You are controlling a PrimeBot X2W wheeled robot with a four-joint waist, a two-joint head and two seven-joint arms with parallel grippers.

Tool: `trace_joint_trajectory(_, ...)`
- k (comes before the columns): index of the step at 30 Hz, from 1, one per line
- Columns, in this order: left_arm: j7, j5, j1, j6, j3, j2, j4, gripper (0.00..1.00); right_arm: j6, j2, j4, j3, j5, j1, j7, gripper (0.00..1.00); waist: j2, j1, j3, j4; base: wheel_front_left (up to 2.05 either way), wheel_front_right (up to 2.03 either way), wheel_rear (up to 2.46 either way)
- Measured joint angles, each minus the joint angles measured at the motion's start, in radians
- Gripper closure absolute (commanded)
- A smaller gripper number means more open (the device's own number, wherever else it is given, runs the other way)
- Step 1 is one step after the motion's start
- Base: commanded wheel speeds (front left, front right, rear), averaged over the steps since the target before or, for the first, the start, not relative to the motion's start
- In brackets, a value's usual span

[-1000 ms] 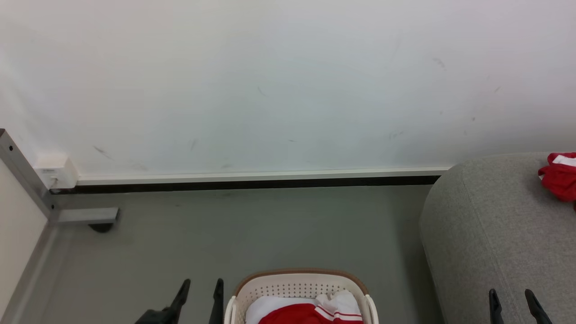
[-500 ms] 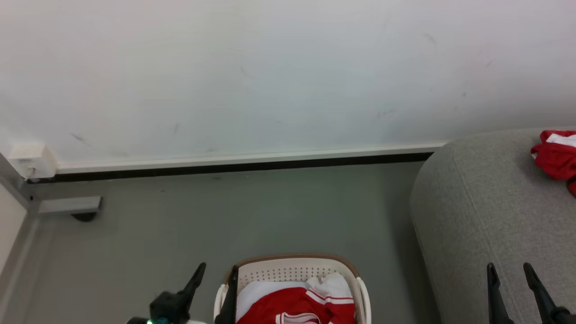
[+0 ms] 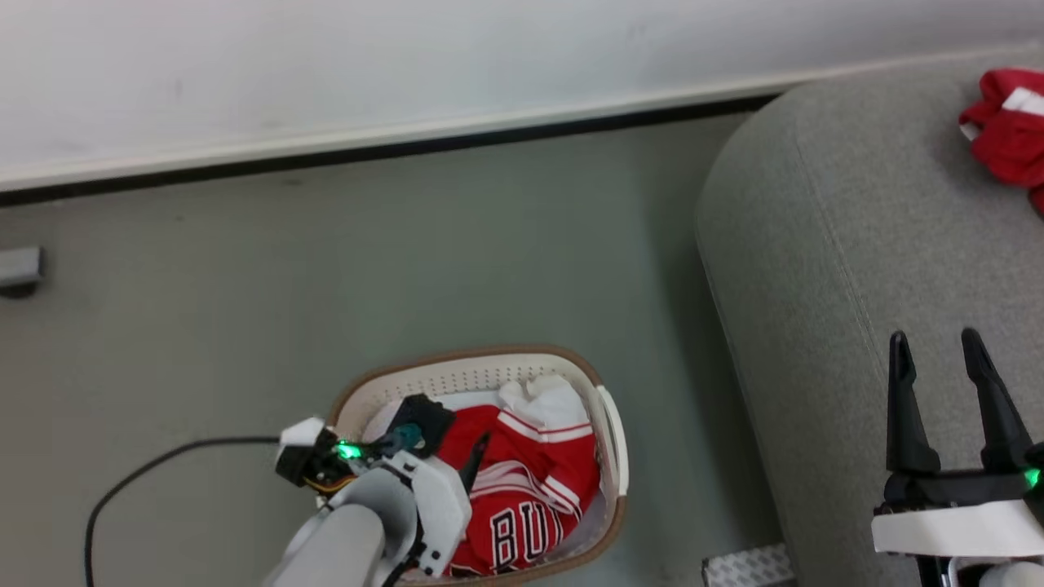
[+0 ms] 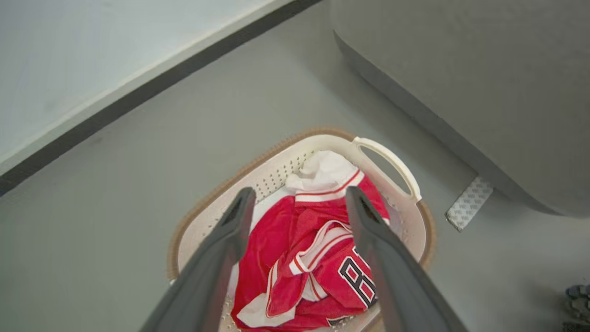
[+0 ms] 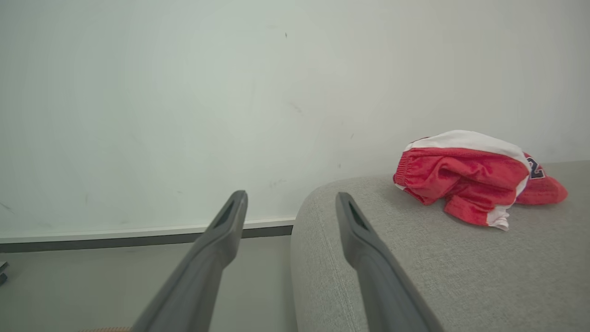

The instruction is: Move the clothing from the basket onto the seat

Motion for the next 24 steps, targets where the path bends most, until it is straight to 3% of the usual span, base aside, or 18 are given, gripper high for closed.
trace_joint_trajectory(6, 0.153, 0.037, -0.121, -0.017, -0.067, 0.042, 0.174, 0.0, 0.0, 0.0, -0.049, 0.032, 0.042, -0.077, 0.0, 0.0, -0.0001, 0.0001, 0.152, -0.053, 0.0, 0.0, 0.0)
trace_joint_trajectory(16, 0.233, 0.109, -0.282, -0.018, -0.131, 0.106, 0.326, 0.0, 0.0, 0.0, -0.092, 0.053, 0.083, -0.146, 0.0, 0.0, -0.0001, 0.0, 0.37, -0.119, 0.0, 0.0, 0.0)
trace_joint_trajectory(24, 0.263, 0.128, -0.39, -0.017, -0.159, 0.122, 0.389, 0.0, 0.0, 0.0, -0.133, 0.089, 0.121, -0.201, 0.0, 0.0, -0.0001, -0.0001, 0.508, -0.151, 0.0, 0.0, 0.0)
